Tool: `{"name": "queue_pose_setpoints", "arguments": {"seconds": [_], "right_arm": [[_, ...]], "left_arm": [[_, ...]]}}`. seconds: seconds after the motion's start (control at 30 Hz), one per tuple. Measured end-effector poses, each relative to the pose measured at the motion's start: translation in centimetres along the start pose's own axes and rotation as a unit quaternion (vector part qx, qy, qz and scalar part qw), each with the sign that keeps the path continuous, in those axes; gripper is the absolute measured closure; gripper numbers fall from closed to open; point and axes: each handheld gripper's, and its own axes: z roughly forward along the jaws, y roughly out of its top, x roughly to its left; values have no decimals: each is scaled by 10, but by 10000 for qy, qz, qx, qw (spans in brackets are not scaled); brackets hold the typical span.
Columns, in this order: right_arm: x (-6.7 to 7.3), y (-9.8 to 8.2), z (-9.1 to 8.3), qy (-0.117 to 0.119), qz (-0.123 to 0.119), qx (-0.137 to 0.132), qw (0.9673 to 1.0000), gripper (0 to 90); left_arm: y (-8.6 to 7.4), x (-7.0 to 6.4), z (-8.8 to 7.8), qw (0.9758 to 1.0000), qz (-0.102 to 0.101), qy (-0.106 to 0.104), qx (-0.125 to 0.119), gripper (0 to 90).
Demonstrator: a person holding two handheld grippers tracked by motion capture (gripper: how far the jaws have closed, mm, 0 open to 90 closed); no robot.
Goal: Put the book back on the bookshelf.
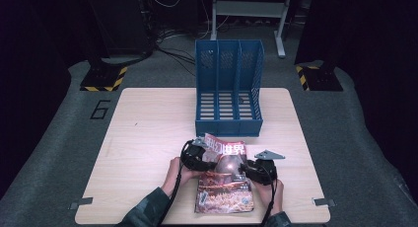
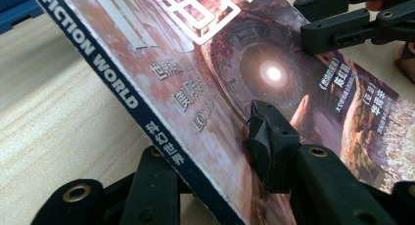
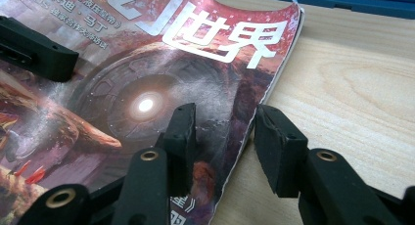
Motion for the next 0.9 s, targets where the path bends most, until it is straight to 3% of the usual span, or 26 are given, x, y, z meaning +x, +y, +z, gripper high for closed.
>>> {"name": "queue_pose_setpoints", "arguments": {"seconds": [0.1,0.13,0.2,0.3,0.47,0.6,0.8,0.9], "right_arm": [[-3,0,0,81,43,18,10000,551],[-3,1,0,169,62,19,9998,522],[-1,0,-1,139,58,52,9999,494],[-3,0,-1,232,75,47,9997,476],[-13,2,-2,634,409,91,9971,398],[-20,9,0,787,535,248,9952,348],[-20,23,9,830,328,563,9944,282],[-21,30,16,987,296,682,9923,263]], "left_arm": [[-1,-1,-2,9998,57,-6,-179,678],[-1,-1,-3,9997,164,-8,-202,678],[-2,-3,-5,9992,230,9,-335,697],[-3,-5,-6,9985,252,22,-484,702],[-8,-5,-13,9972,347,4,-663,713],[-12,-6,-20,9958,410,-16,-820,721],[-14,-7,-25,9943,480,10,-948,725],[-15,-10,-28,9929,545,10,-1056,729]]}}
